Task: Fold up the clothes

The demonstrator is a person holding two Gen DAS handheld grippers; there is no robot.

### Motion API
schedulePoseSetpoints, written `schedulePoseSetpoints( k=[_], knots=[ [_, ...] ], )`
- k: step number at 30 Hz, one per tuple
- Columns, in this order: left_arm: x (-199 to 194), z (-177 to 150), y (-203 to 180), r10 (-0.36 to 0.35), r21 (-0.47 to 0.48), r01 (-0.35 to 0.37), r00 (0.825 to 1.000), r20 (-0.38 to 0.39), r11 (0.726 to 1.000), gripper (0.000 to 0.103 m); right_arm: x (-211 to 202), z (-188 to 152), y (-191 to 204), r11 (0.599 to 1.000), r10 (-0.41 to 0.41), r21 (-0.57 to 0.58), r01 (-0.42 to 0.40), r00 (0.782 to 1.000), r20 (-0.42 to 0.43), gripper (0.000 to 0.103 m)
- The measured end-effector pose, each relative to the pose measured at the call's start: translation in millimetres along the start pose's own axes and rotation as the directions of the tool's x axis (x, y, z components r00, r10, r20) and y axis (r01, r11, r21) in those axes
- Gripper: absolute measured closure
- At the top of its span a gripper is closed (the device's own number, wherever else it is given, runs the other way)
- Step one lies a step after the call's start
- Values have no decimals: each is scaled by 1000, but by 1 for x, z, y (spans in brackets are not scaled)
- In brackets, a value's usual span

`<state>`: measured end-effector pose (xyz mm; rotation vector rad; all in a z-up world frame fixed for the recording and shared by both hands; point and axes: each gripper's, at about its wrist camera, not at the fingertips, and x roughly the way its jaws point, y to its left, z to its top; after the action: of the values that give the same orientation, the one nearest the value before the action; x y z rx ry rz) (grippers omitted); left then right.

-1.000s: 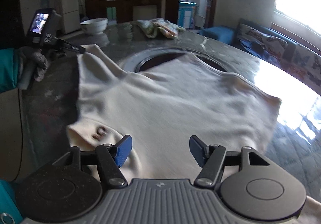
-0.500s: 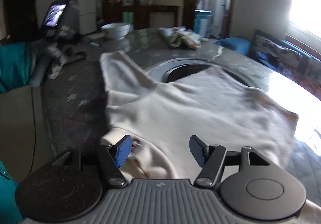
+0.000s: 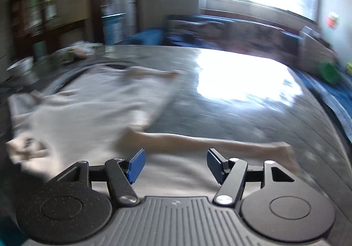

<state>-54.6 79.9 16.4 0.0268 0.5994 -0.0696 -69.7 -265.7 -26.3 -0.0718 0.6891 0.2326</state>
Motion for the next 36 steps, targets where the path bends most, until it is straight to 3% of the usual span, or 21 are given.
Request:
schedulePoseSetpoints(
  k=[8,12,20,22,25,27,36],
  knots=[
    [3,-13,-63,-157,90,162,986,-52,983,62,9,-24,-59,984,-140,111,142,990,-31,41],
    [-1,-22,-83,-197,132,205,978,-67,970,57,3,-27,-72,970,-187,152,188,982,-19,41],
    [-6,-28,-103,-255,182,266,964,-80,947,56,-1,-34,-91,943,-241,225,244,970,-41,42],
    [-6,-28,-107,-268,190,279,960,-80,941,56,0,-35,-92,943,-229,237,231,973,-37,47],
    [-8,-27,-116,-295,212,305,952,-74,928,56,0,-32,-91,945,-208,251,209,978,-32,65],
    [-9,-28,-122,-315,229,324,946,-74,918,56,-1,-30,-93,942,-189,277,189,982,-26,88],
    [-8,-46,-154,-384,311,401,916,-116,862,56,-29,-13,-99,924,-152,365,113,985,81,93]
  ],
)
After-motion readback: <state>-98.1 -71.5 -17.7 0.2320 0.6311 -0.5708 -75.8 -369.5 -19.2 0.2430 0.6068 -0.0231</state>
